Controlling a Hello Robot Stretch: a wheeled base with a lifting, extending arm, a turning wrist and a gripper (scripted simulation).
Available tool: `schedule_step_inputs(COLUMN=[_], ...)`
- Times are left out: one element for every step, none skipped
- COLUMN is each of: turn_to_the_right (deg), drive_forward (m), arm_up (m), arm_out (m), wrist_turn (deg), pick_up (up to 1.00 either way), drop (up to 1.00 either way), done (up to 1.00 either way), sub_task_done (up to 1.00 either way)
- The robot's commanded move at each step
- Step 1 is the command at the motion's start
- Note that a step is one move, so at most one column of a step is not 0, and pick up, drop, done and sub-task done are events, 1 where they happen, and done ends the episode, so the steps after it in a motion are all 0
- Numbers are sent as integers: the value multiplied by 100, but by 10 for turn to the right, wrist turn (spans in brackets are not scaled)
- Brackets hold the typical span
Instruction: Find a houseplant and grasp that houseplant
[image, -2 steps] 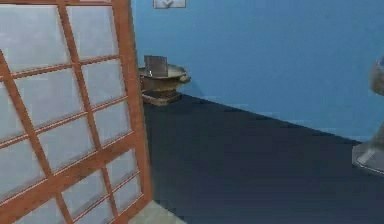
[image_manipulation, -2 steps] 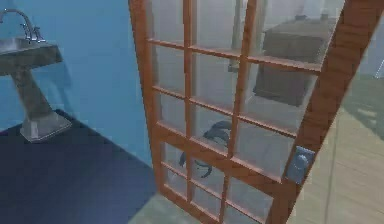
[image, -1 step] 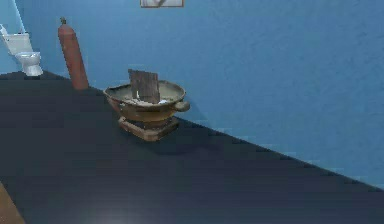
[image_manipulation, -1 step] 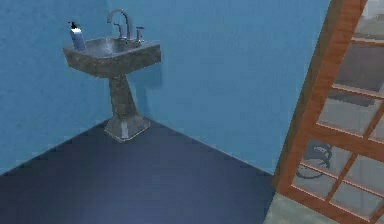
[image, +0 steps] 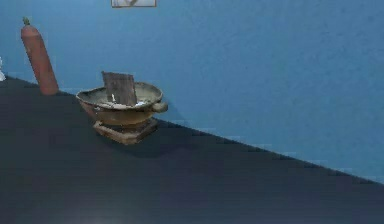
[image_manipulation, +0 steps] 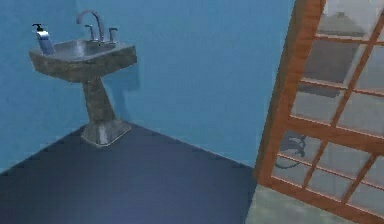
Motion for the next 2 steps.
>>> schedule_step_inputs(turn_to_the_right=[0,-120], drive_forward=[25,0], arm_up=[0,0], arm_out=[0,0], wrist_turn=[0,0], pick_up=[0,0], drop=[0,0], done=[0,0], sub_task_done=[0,0])
